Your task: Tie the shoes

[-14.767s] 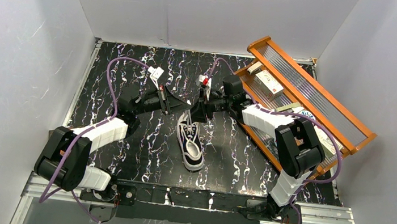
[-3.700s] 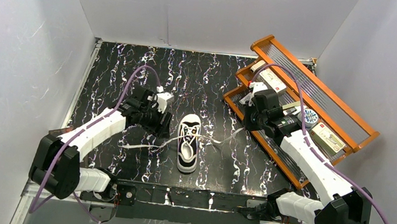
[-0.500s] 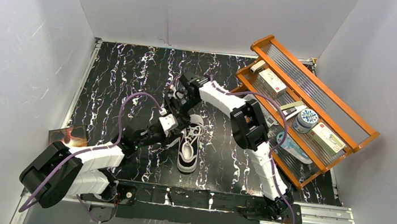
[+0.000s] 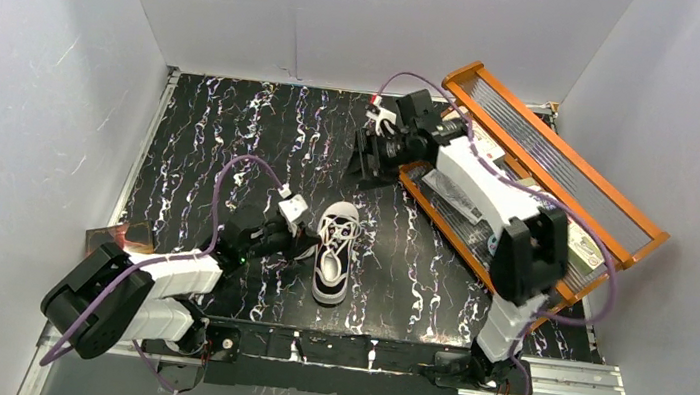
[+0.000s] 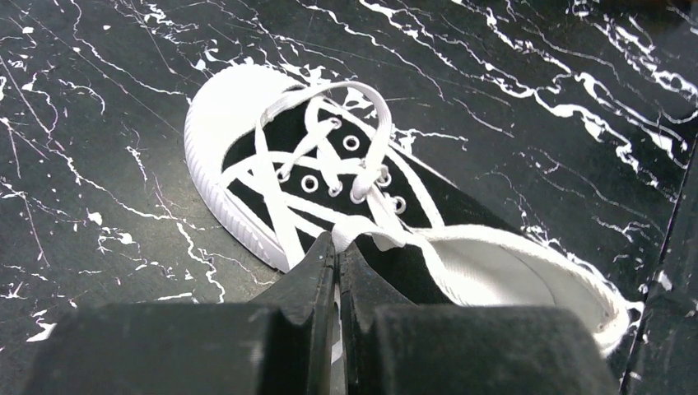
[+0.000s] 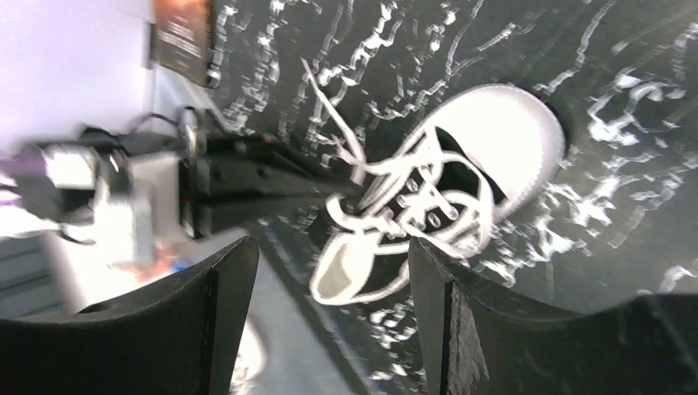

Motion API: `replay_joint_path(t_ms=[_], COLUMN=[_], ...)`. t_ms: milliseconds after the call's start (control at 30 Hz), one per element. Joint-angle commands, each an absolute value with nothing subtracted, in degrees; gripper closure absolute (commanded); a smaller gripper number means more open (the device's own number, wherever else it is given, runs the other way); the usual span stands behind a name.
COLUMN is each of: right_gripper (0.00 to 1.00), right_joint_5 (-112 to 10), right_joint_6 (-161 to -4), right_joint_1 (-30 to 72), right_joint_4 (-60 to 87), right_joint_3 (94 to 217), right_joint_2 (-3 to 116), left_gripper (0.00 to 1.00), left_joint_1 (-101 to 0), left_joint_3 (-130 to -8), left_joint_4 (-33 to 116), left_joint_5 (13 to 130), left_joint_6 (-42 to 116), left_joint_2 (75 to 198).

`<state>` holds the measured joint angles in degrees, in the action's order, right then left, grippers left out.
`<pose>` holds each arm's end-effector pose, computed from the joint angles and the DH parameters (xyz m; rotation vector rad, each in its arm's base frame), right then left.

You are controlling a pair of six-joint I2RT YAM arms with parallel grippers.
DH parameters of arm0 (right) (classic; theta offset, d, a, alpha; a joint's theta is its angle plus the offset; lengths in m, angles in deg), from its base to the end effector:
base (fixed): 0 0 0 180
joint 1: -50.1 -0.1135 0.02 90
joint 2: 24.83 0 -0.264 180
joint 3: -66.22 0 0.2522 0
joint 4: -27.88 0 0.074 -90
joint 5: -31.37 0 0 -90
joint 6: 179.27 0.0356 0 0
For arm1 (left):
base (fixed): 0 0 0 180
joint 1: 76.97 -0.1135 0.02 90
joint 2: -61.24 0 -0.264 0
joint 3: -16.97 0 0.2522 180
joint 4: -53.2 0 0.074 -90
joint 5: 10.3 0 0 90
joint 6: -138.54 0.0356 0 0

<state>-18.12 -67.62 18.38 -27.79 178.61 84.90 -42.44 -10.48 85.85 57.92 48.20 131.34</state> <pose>0.3467 0.2415 0.2930 -0.5483 2.5639 1.2488 0.1746 -0.1362 0.1723 0.7952 1.6114 -0.7716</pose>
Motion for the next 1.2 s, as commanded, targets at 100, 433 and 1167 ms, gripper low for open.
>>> replay_joint_path(t_ms=[100, 433, 1167], right_gripper=[0.23, 0.27, 0.45], right_joint_5=[-35.48, -32.69, -44.54], right_joint_6=[-97.50, -133.06, -149.64], right_joint_1=[3.38, -10.07, -18.23], right_joint_4=[-6.89, 10.68, 4.35], right_joint_3=[152.68, 137.87, 151.99], right_joint_2=[60.67, 52.02, 75.94], left_gripper=[1.00, 1.00, 1.00], left_joint_1=[-44.51, -49.91, -54.99], left_joint_3=[-14.85, -23.43, -35.27], left_joint_4=[84.49, 75.58, 67.78], left_joint_5=[55.83, 40.03, 24.51], left_joint_6=[42.74, 41.27, 42.87], left_joint_2=[132.96, 140.15, 154.40])
